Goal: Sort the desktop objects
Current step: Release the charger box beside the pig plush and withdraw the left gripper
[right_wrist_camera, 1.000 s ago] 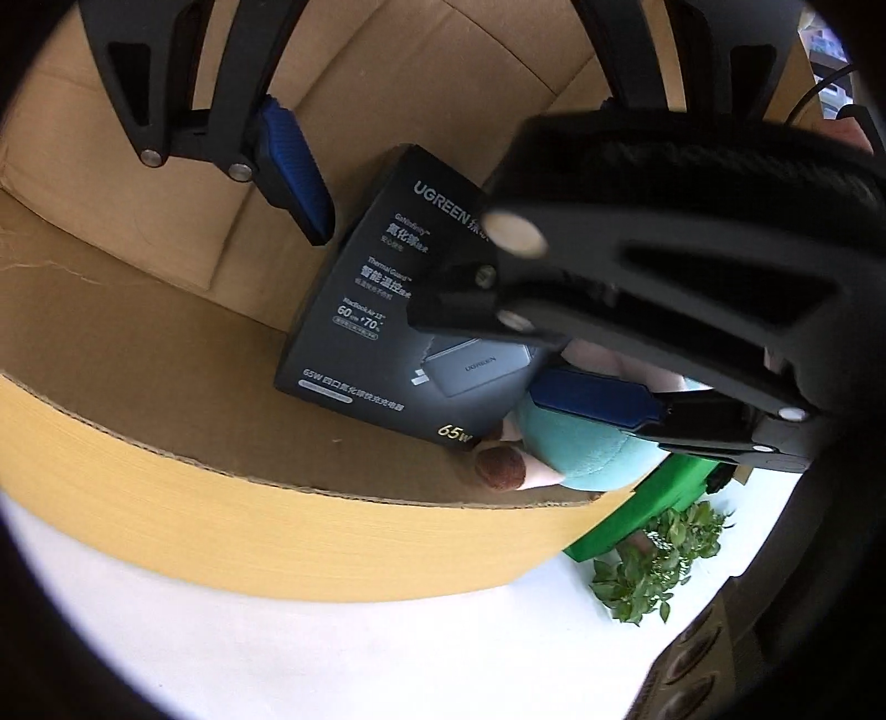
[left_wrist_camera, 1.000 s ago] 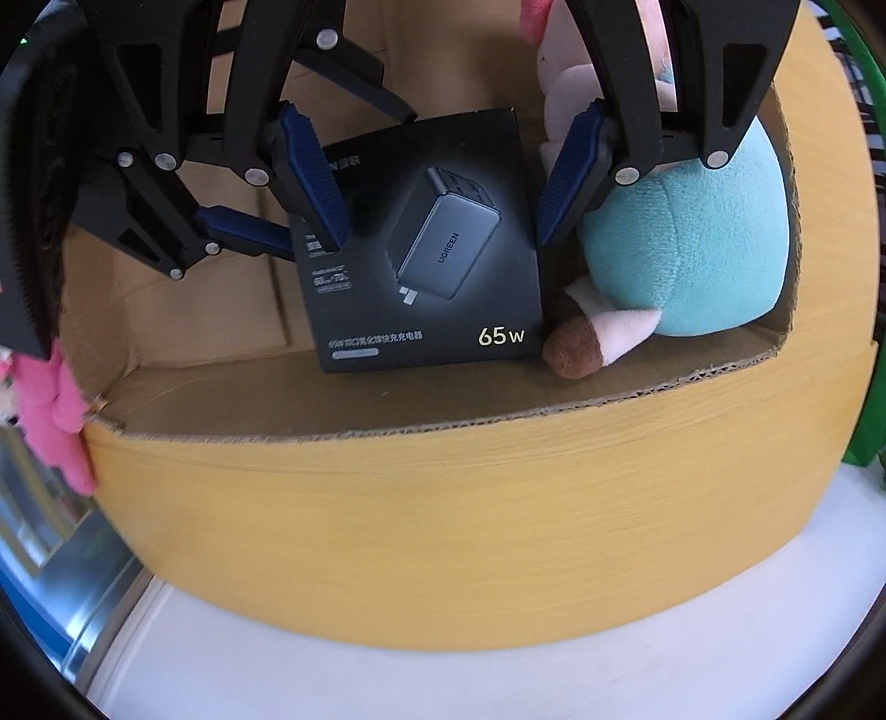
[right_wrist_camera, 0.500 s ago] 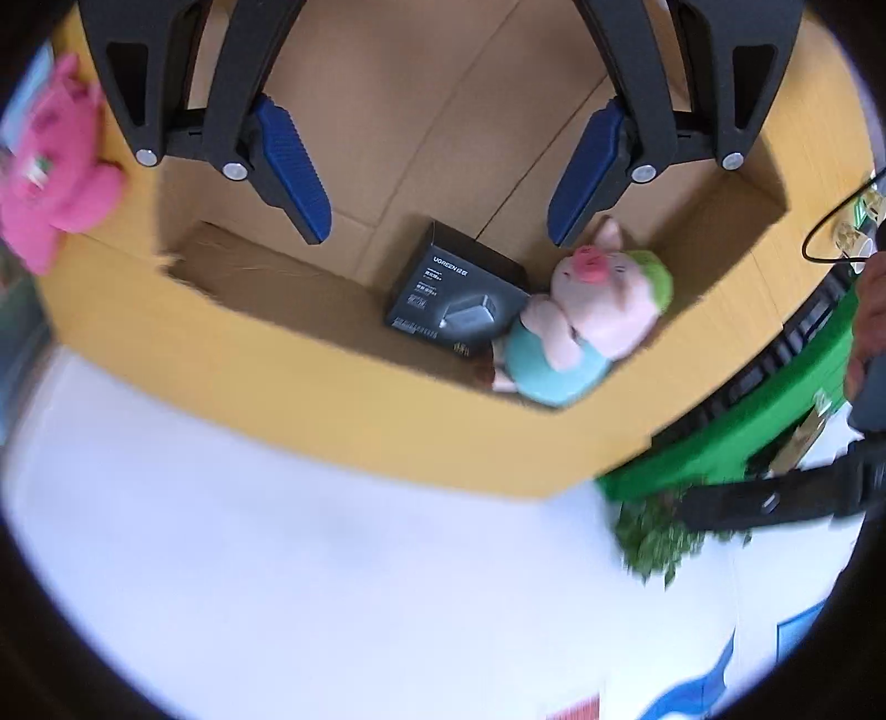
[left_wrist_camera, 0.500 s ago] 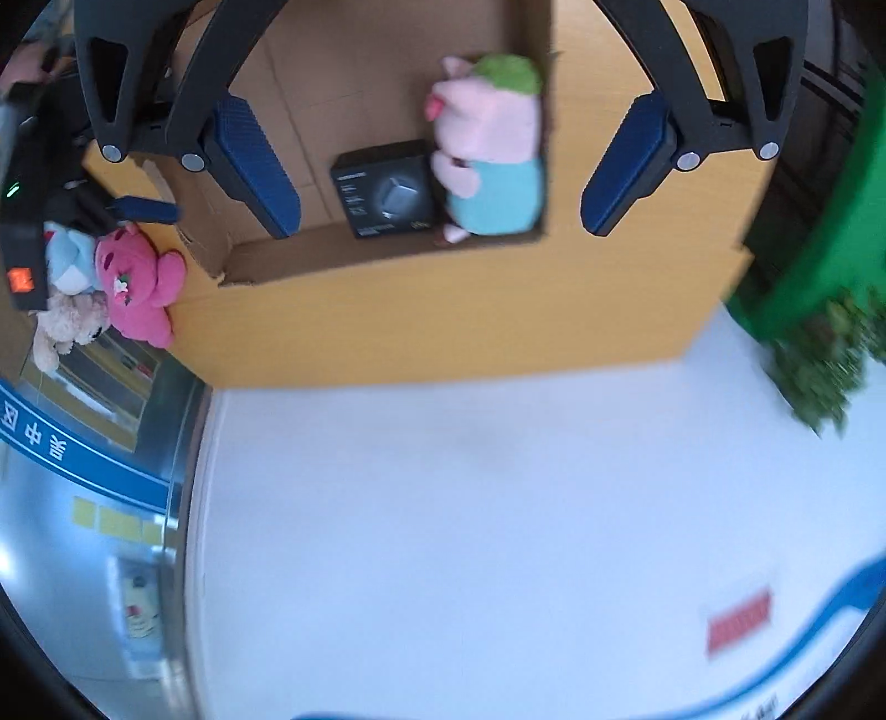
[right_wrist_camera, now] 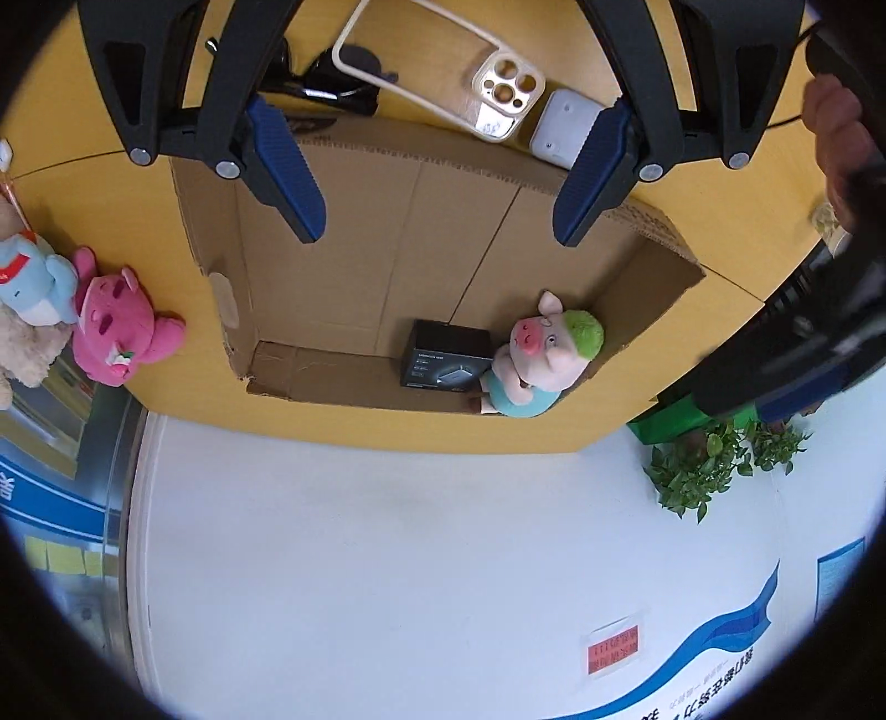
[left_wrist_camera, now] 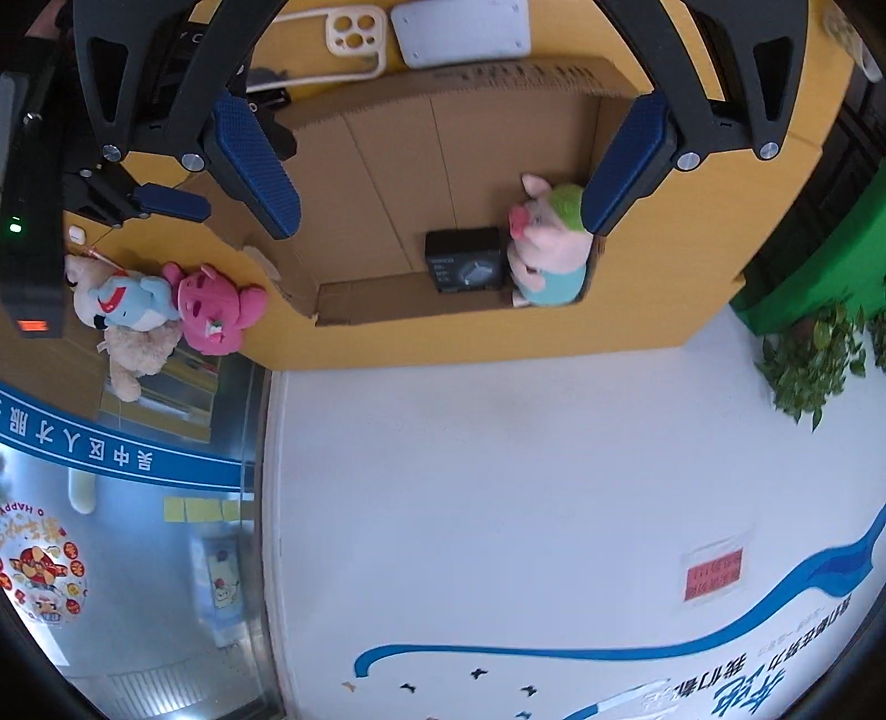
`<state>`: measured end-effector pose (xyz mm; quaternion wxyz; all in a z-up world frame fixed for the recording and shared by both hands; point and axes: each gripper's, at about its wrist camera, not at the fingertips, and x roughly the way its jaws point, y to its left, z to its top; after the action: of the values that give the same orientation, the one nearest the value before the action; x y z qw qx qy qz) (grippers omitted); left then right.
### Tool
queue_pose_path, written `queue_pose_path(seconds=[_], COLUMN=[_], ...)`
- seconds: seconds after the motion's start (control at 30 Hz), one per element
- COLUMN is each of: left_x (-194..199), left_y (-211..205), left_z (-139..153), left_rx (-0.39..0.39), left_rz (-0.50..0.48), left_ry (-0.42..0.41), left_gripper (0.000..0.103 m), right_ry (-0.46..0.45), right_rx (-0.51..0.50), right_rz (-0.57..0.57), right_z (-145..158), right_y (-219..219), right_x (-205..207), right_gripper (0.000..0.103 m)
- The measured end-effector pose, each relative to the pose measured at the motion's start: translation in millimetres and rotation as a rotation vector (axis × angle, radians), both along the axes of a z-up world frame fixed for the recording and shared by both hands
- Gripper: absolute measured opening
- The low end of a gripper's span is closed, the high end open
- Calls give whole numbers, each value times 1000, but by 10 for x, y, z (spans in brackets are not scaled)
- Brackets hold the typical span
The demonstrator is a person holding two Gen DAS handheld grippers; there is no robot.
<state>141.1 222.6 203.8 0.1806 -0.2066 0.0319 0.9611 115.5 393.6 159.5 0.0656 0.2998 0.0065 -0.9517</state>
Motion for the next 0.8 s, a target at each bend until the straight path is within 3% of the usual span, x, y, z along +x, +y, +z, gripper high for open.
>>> queue_pose_path(seconds=[0.23, 0.4, 0.67, 0.8], left_x=[191, 189, 137, 135], left_y=[-154, -187, -143, -174], left_z=[-158, -342, -727, -884], left_rx=[73, 81, 55, 55], left_rz=[44, 27, -99, -129], left_ry=[12, -55, -200, -253], left_gripper=[103, 103, 103, 101], right_ry=[42, 24, -105, -236], right_rx=[18, 13, -10, -60], right_rz=[-45, -45, -37, -48], right_z=[-23, -148, -589, -913], right_y=[-45, 7, 215, 465], right_x=[293, 387, 402, 409], right_gripper=[85, 85, 85, 84])
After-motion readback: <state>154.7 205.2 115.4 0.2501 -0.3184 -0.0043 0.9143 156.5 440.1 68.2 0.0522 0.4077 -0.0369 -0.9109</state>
